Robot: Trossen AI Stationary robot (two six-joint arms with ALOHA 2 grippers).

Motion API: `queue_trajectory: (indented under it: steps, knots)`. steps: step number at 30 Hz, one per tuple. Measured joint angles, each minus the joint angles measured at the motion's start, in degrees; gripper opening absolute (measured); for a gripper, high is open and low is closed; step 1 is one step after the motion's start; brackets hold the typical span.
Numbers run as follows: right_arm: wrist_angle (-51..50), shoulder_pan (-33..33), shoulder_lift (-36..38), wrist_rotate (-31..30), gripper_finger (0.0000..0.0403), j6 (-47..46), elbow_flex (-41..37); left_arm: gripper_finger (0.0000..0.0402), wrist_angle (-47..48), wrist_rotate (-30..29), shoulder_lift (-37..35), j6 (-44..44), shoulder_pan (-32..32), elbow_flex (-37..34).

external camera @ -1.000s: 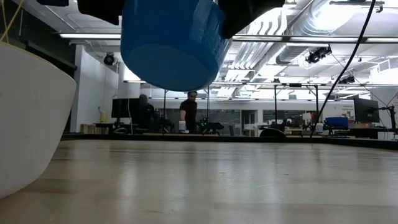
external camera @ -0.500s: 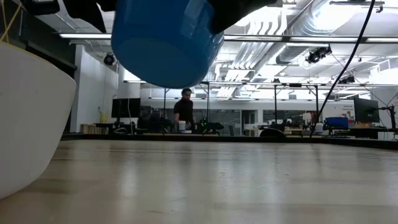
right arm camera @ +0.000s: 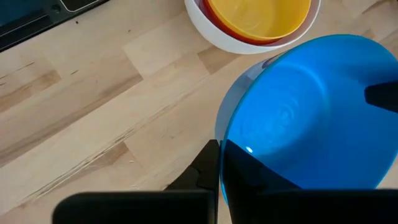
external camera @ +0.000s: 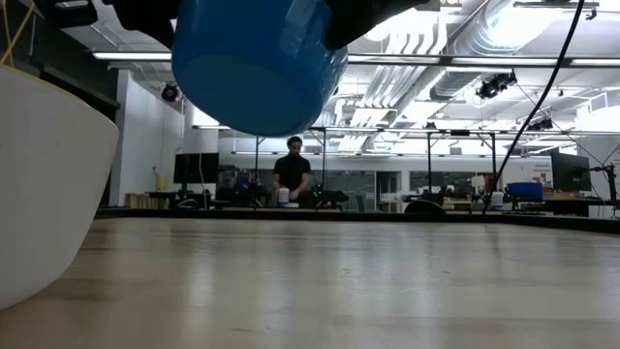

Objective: Nest bowls inside each other
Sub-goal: Stack the blue bowl on top of the yellow bowl

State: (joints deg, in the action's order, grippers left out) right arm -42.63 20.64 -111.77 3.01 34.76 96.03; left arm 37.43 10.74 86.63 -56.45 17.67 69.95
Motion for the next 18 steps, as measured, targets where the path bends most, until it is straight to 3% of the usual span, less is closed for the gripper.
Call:
queue_trajectory:
  steps: [5, 18]
  knots:
    - [-0.07, 0.0, 0.0, 0.04, 0.0004, 0.03, 0.0, 0.001, 0.39, 0.4, 0.0, 0.25, 0.0, 0.0]
    - [0.07, 0.0, 0.0, 0.0, 0.0009, -0.02, 0.0, 0.0003, -0.12, 0.42, 0.02, 1.25, 0.02, -0.02]
